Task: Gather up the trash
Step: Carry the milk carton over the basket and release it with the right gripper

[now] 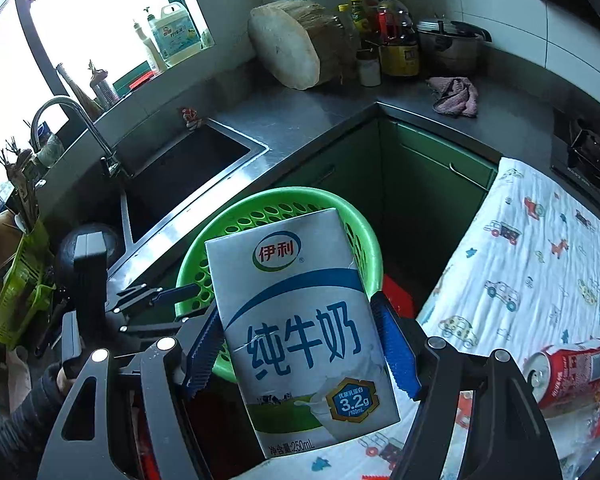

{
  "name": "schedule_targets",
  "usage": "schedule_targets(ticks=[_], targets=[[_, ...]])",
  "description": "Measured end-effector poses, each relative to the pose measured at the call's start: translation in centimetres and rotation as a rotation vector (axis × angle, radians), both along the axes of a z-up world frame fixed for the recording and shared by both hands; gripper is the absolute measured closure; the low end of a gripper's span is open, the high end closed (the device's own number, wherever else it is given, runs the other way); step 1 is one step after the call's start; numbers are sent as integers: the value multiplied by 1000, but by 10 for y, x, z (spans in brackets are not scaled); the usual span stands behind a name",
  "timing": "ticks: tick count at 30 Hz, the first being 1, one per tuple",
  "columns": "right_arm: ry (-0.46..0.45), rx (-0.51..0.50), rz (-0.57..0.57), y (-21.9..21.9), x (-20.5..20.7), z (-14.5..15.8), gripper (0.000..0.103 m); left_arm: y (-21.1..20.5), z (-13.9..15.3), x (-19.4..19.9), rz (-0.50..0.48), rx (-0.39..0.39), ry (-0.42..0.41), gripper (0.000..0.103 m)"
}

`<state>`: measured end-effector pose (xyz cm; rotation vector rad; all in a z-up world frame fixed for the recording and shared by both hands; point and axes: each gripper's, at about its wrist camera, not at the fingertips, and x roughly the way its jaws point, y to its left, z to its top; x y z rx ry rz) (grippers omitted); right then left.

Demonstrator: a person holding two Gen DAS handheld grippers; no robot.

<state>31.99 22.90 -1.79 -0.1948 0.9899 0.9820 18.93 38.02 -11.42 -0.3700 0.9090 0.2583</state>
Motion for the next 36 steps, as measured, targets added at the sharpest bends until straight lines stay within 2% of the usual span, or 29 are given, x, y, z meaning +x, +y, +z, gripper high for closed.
schedule_targets(ticks=[3,6,14,16,18,21,27,31,36], targets=[[-1,-11,6,21,2,-8,34,2,3,-10,12,4,-10,50],[7,-27,7,37,2,-20,34,4,7,-20,33,13,-24,35],[51,-45,-2,65,5,-49,34,8,9,-38,56,2,-30,35],[47,-52,-7,67,5,-53,29,7,7,-42,58,-1,-23,35],[48,-41,-9,66,3,-54,20,6,6,-42,55,-2,-17,35],[32,-35,-6,60,-2,-50,20,2,7,-42,52,-3,-13,35],[3,-2,-29,16,-8,-29,18,-14,14,-40,25,4,-28,35],[-19,24,-88,-31,-10,-16,17,-32,19,-37,-3,6,-36,35],[-52,6,-173,-101,-18,-10,16,-60,24,-34,-32,7,-47,35]])
